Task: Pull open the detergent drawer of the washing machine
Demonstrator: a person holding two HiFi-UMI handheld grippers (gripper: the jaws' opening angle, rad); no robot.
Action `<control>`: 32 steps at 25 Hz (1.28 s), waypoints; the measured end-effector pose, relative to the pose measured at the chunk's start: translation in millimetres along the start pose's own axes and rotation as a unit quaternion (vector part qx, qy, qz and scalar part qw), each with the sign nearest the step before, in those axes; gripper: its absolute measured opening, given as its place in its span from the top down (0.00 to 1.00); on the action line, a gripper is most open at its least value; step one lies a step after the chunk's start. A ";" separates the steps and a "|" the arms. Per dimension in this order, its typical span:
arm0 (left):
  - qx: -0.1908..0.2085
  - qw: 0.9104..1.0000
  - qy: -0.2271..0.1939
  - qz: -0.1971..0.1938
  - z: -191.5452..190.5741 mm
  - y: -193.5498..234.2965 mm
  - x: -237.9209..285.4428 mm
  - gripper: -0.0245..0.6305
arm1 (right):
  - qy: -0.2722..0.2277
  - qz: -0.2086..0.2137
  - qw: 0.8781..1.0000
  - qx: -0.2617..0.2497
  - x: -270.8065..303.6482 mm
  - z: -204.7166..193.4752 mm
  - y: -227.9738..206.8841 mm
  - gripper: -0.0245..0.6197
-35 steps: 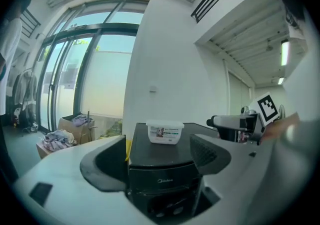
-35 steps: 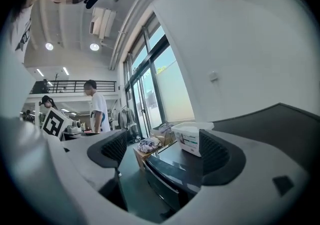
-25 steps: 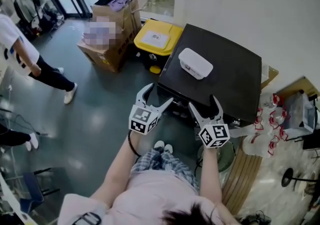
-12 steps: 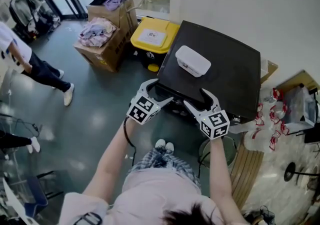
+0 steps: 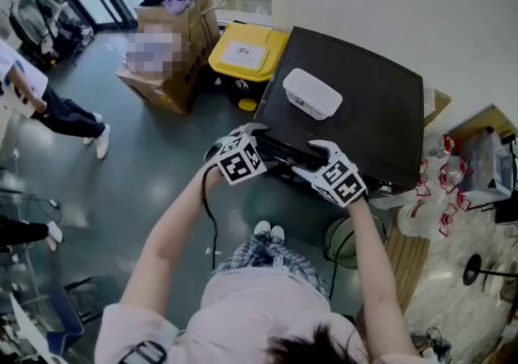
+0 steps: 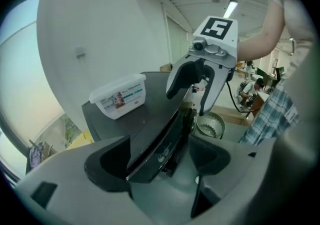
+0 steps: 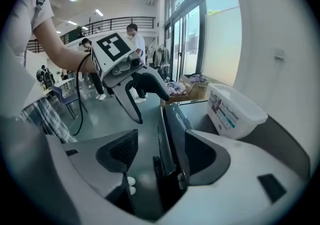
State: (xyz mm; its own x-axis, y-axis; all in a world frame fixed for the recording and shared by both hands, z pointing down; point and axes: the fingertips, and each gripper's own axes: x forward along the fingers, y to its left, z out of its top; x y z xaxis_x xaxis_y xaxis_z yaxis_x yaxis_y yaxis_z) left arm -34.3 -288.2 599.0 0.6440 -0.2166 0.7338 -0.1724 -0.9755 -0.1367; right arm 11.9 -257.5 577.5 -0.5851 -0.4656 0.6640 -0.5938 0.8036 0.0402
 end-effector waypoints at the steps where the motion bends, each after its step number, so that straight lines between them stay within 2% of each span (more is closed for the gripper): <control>1: 0.009 1.000 0.012 -0.007 -3.5 -1.4 3.8 0.38 | 0.016 0.003 1.000 -0.011 4.4 -4.0 0.7 0.49; 4: 0.030 0.998 0.042 -0.023 -13.4 -4.6 12.7 0.41 | 0.054 0.016 0.998 -0.036 16.0 -12.2 4.4 0.51; 8: 0.044 0.997 0.061 -0.034 -22.4 -6.6 21.0 0.46 | 0.085 0.031 0.995 -0.047 30.5 -20.3 9.2 0.54; 12: 0.063 0.994 0.078 -0.040 -28.8 -5.2 27.2 0.55 | 0.109 0.040 0.992 -0.050 40.5 -25.8 10.3 0.56; 20: 0.100 0.988 0.102 -0.057 -34.2 -5.3 33.9 0.60 | 0.146 0.050 0.987 -0.049 53.7 -34.0 11.0 0.61; 24: 0.105 0.987 0.110 -0.058 -35.3 -4.3 39.6 0.61 | 0.148 0.046 0.987 -0.050 55.3 -36.4 9.0 0.65; 32: 0.119 0.986 0.114 -0.035 -32.6 6.0 39.8 0.75 | 0.159 0.011 0.985 -0.071 57.4 -33.8 3.1 0.74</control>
State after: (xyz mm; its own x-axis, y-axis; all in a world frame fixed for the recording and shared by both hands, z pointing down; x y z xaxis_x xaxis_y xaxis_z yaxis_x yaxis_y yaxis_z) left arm -34.0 -301.4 649.0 0.4592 -0.1608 0.8737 0.0645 -0.9748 -0.2134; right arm -4.8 -269.1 640.9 -0.3807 -0.3258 0.8654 -0.4866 0.8664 0.1121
